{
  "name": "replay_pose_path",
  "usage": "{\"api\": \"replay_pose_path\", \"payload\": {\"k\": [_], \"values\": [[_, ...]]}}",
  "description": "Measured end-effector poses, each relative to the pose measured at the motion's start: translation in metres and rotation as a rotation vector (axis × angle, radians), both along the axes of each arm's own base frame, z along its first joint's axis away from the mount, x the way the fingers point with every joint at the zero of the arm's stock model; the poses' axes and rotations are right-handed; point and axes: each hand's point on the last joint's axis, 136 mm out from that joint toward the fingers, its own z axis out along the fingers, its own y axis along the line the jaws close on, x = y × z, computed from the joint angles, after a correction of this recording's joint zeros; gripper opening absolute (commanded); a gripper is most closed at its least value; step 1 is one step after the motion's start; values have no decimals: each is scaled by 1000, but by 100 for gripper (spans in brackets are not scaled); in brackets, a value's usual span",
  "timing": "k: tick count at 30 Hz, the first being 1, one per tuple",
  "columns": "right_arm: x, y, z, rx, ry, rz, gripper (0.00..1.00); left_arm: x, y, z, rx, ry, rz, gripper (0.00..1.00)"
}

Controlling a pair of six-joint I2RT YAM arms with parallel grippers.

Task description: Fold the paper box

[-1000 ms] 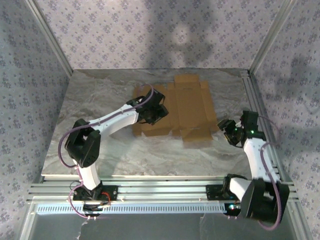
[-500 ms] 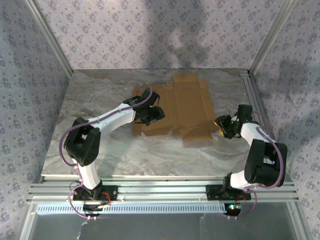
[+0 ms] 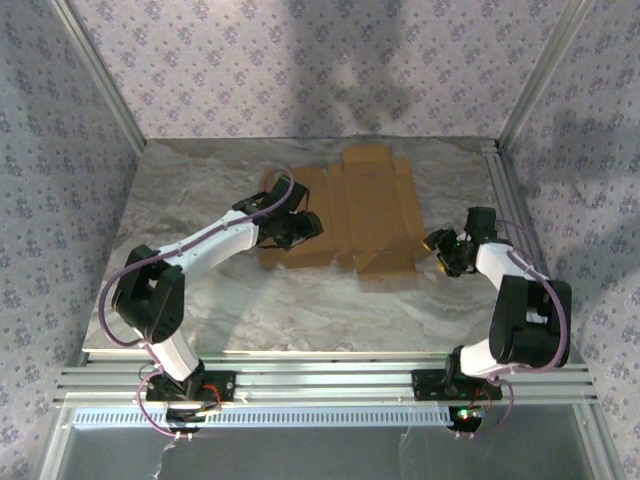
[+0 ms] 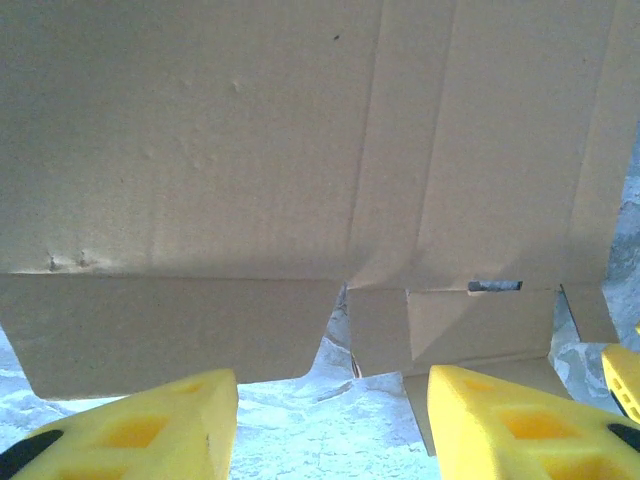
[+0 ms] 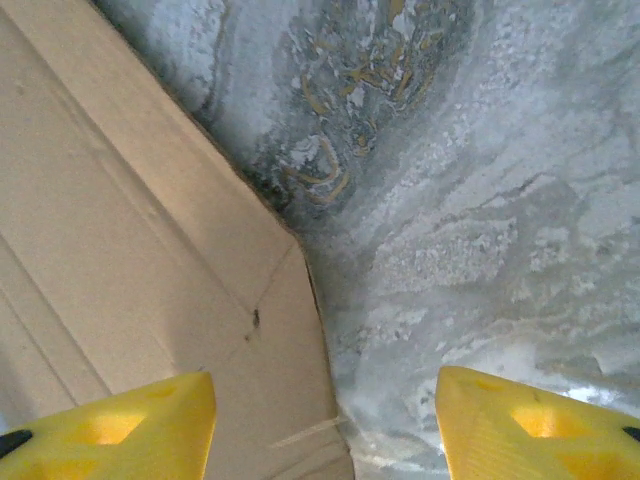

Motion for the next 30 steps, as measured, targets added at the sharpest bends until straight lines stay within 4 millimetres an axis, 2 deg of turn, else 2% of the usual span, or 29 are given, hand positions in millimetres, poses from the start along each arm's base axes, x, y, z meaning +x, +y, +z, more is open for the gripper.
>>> {"api": "replay_pose_path", "payload": {"k": [5, 11, 13, 15, 16, 18, 20, 22, 24, 26, 27, 29, 30], "values": [[4, 1, 3, 2, -24, 0, 57, -5, 5, -13, 6, 26, 1, 52], [9, 16, -24, 42, 45, 28, 45, -10, 8, -17, 1, 31, -11, 55], [11, 22, -27, 43, 56, 44, 30, -12, 10, -12, -12, 21, -13, 55], [17, 27, -23, 27, 48, 67, 3, -14, 14, -4, -25, 7, -12, 56], [23, 30, -18, 8, 37, 80, 0, -15, 16, 1, -35, -1, -10, 56], [41, 34, 1, -52, -4, 115, 0, -15, 22, 9, -53, -17, -1, 57], [68, 43, 33, -132, -84, 182, 0, -14, 29, 18, -69, -37, 8, 57], [98, 62, 77, -232, -203, 289, 0, -12, 37, 28, -86, -61, 17, 58], [119, 85, 124, -335, -333, 402, 0, -8, 47, 39, -97, -90, 31, 61], [127, 113, 166, -455, -462, 531, 0, -2, 61, 53, -108, -125, 56, 64], [128, 125, 179, -502, -508, 580, 0, 0, 69, 59, -111, -141, 70, 66], [119, 153, 199, -612, -596, 710, 0, 6, 86, 71, -116, -167, 109, 69], [113, 164, 202, -643, -621, 762, 0, 10, 92, 77, -116, -172, 130, 70]]}}
